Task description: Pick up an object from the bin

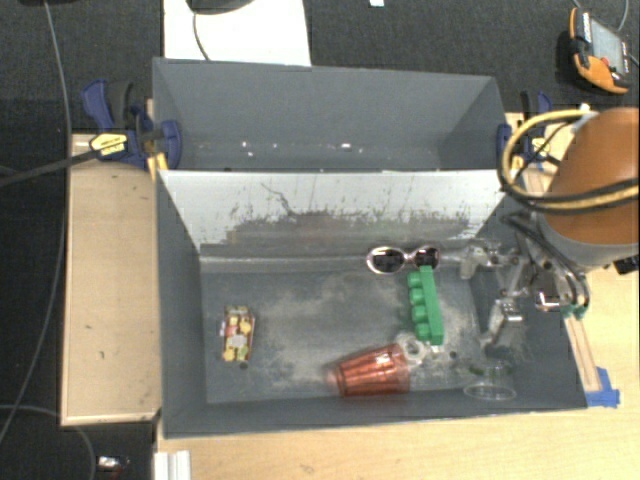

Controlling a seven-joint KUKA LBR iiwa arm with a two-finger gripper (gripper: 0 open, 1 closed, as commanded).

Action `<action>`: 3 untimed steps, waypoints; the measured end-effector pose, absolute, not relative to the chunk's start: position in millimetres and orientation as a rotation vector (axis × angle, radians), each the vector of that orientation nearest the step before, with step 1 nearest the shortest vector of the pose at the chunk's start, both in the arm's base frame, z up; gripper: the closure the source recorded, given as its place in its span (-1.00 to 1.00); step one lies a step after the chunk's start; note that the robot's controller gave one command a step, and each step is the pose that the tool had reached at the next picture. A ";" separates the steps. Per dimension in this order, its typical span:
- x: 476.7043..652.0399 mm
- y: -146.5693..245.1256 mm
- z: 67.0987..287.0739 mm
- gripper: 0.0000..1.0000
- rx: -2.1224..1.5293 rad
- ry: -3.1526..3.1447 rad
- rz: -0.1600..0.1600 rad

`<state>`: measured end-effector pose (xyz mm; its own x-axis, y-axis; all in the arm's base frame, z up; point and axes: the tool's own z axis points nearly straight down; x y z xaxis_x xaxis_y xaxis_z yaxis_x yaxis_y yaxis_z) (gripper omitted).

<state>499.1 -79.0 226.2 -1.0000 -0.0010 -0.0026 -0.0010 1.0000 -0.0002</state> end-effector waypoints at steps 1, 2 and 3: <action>489.4 -20.3 135.6 -1.00 -0.362 3.115 -0.001; 492.5 -6.8 159.0 -1.00 -0.198 3.130 0.001; 476.8 47.1 106.3 -1.00 -0.458 3.107 0.004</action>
Offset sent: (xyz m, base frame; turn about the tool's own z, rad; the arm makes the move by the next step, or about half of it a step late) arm -0.0069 0.0725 -0.0662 -0.1244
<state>476.8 47.1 106.3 -0.9575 -0.2885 -0.0012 -0.2886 0.9575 0.0025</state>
